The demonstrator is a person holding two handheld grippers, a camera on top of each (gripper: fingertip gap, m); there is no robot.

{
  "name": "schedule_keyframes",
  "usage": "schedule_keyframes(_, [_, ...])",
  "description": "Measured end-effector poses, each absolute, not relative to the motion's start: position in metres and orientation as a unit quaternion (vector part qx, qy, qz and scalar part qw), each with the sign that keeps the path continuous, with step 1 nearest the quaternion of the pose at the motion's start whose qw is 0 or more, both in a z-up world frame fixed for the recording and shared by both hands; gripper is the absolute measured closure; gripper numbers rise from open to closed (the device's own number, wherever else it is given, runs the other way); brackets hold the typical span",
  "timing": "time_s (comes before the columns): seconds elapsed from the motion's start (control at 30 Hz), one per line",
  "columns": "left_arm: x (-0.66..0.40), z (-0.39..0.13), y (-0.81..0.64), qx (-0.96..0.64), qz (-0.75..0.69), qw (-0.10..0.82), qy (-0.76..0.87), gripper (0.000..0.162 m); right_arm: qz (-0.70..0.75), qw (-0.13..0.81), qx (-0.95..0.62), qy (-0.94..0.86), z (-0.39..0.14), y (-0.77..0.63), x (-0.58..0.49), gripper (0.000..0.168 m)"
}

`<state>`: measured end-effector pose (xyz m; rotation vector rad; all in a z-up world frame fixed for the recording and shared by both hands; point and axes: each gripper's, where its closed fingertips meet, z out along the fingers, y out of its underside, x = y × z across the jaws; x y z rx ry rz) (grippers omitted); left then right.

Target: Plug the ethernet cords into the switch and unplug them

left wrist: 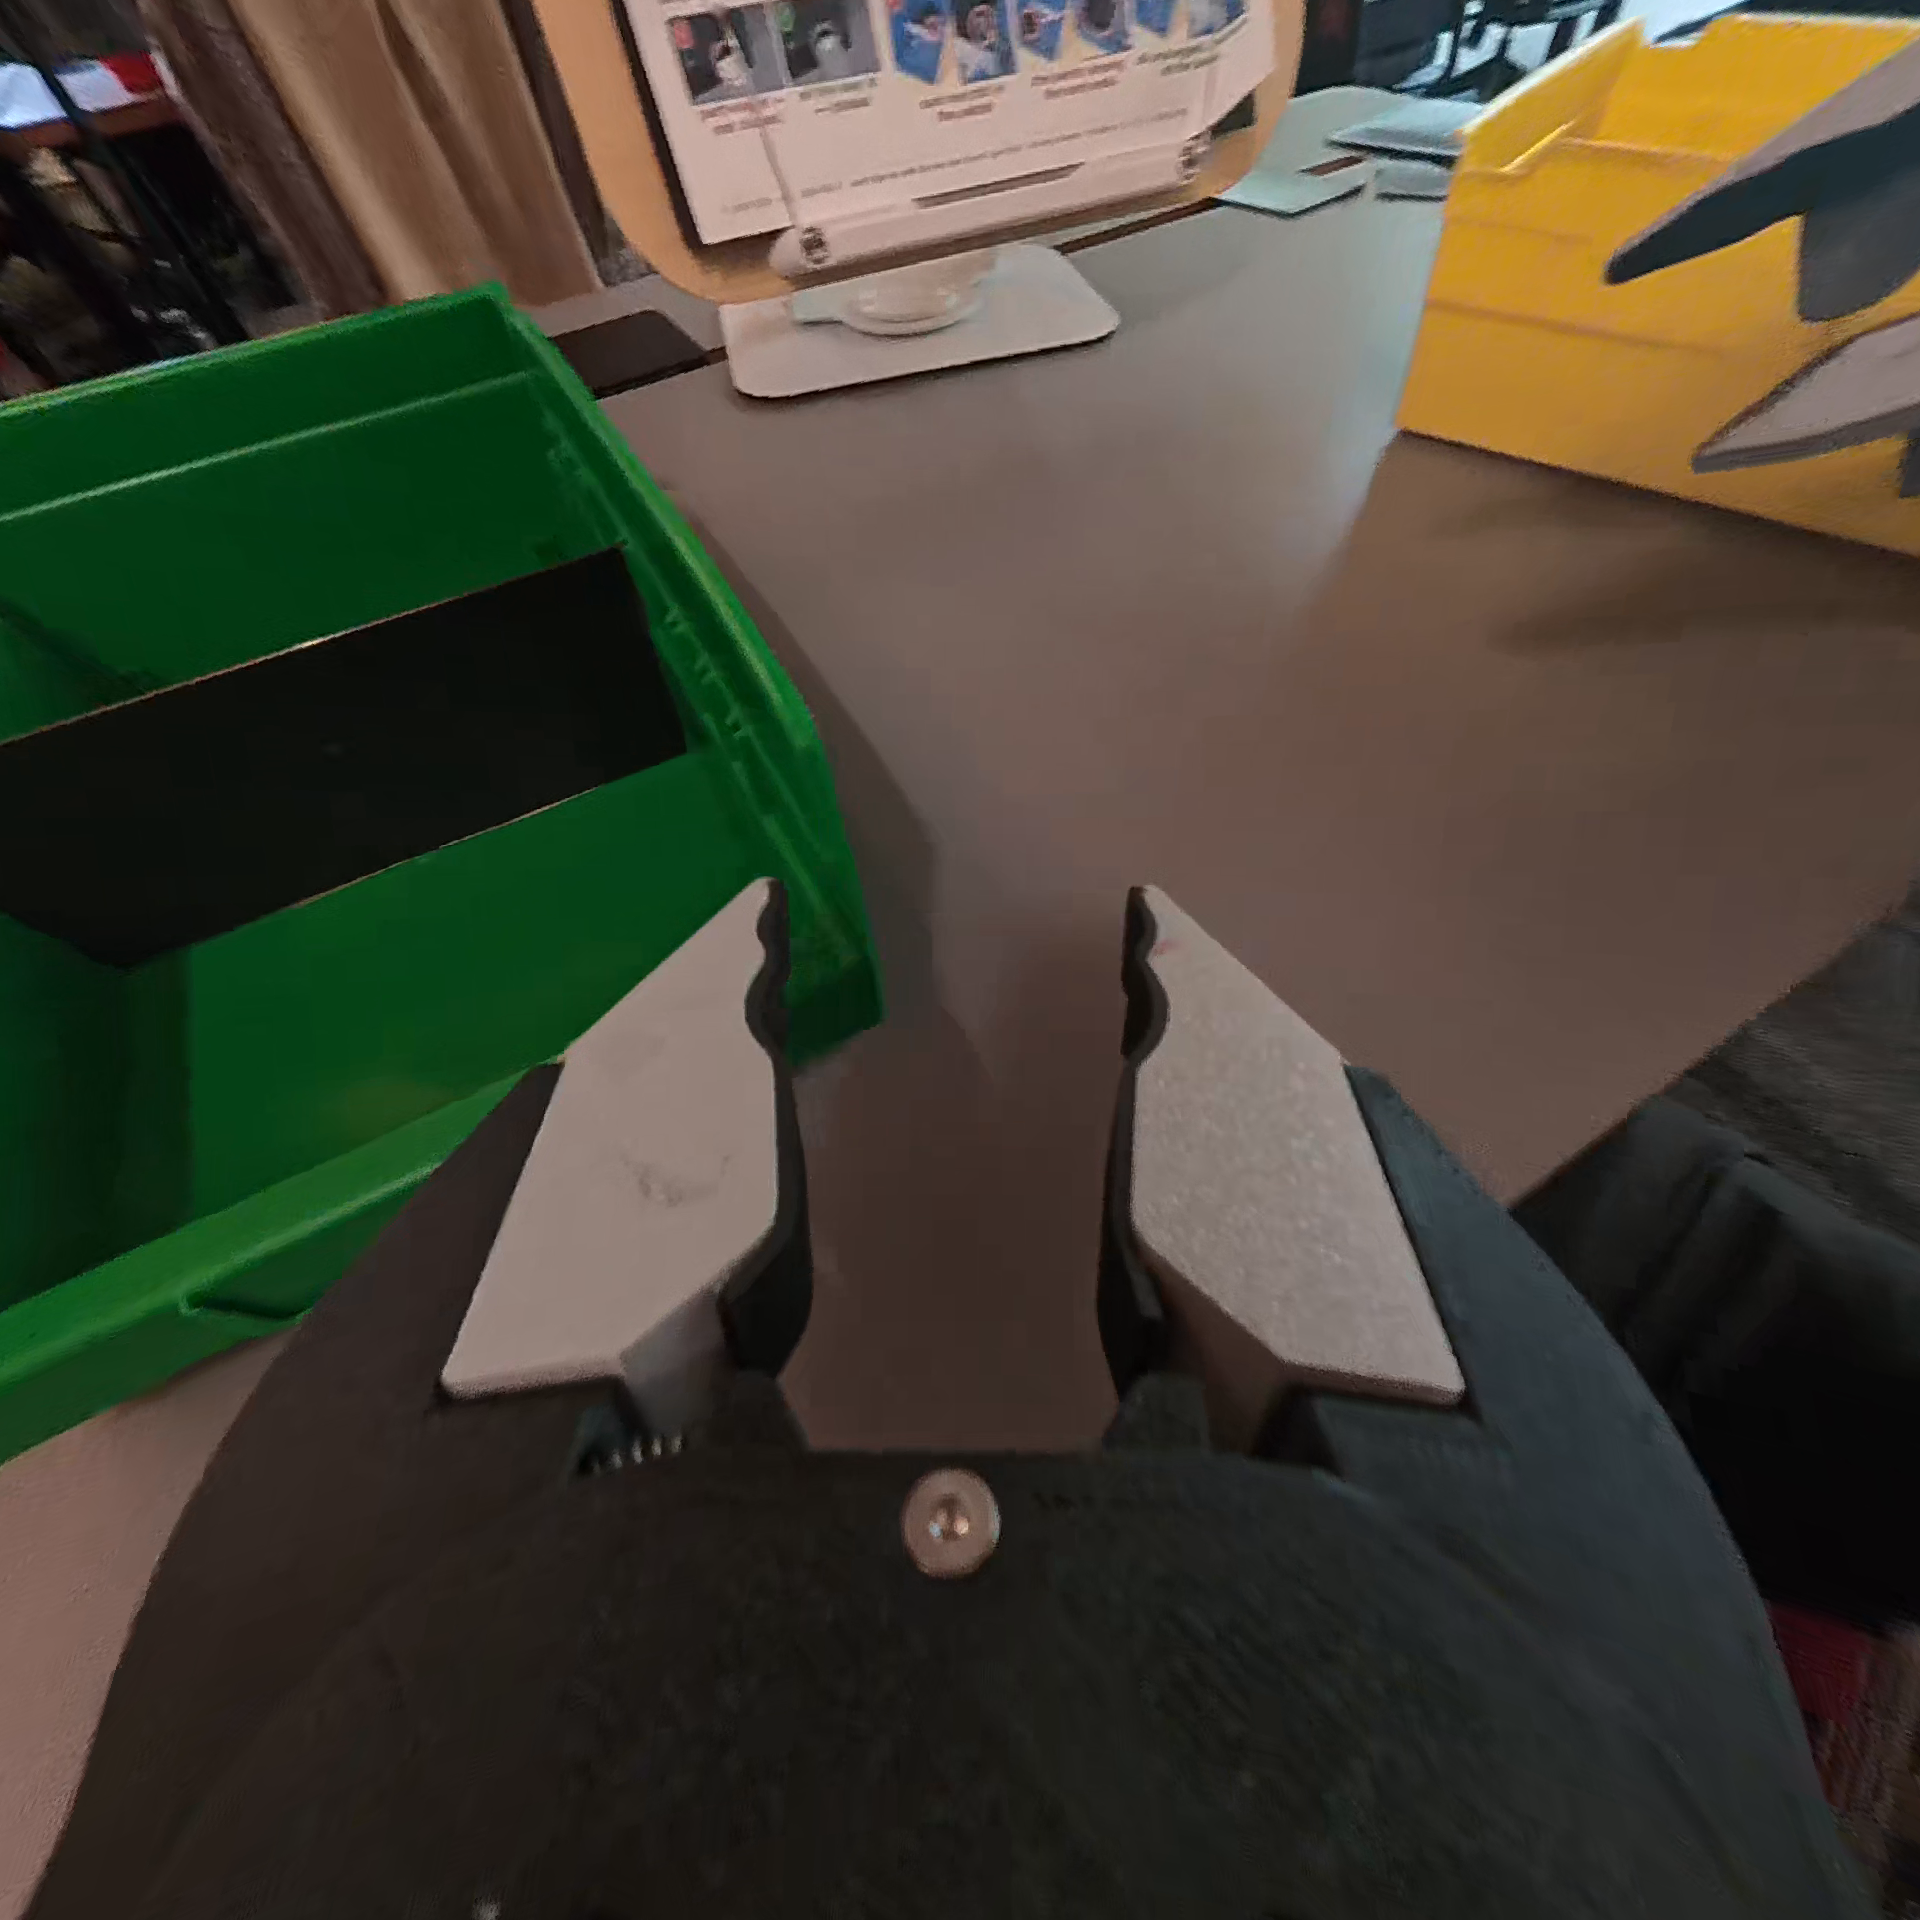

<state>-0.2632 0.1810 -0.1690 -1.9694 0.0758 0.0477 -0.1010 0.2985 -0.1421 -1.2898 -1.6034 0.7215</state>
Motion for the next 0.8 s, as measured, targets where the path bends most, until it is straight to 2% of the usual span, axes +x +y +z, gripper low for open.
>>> schedule_keyframes(0.2, [-0.285, -0.173, 0.196, -0.83, 0.033, 0.557, 0.0, 0.094, 0.261, 0.475, -0.555, -0.631, -0.146, 0.325, -0.094, 0.109])
schedule_keyframes(0.4, [-0.288, -0.164, 0.211, -0.822, 0.08, 0.563, 0.024, 0.093, 0.279, 0.51, -0.571, -0.579, -0.114, 0.319, -0.06, 0.098])
schedule_keyframes(0.5, [-0.292, -0.162, 0.219, -0.827, 0.085, 0.555, 0.025, 0.091, 0.311, 0.54, -0.53, -0.575, -0.083, 0.289, -0.045, 0.106])
schedule_keyframes(0.57, [-0.297, -0.164, 0.225, -0.829, 0.085, 0.552, 0.014, 0.092, 0.255, 0.553, -0.556, -0.566, -0.083, 0.301, -0.026, 0.113])
schedule_keyframes(0.6, [-0.297, -0.165, 0.228, -0.83, 0.075, 0.553, 0.009, 0.093, 0.225, 0.549, -0.581, -0.558, -0.088, 0.31, -0.014, 0.109])
schedule_keyframes(0.63, [-0.296, -0.169, 0.232, -0.832, 0.07, 0.551, 0.005, 0.095, 0.206, 0.536, -0.604, -0.553, -0.095, 0.315, -0.002, 0.1])
schedule_keyframes(0.7, [-0.299, -0.181, 0.24, -0.843, 0.087, 0.531, 0.015, 0.1, 0.191, 0.504, -0.638, -0.549, -0.114, 0.318, 0.021, 0.095])
schedule_keyframes(0.8, [-0.31, -0.181, 0.245, -0.841, 0.138, 0.523, 0.019, 0.135, 0.157, 0.491, -0.673, -0.531, -0.138, 0.331, 0.056, 0.094])
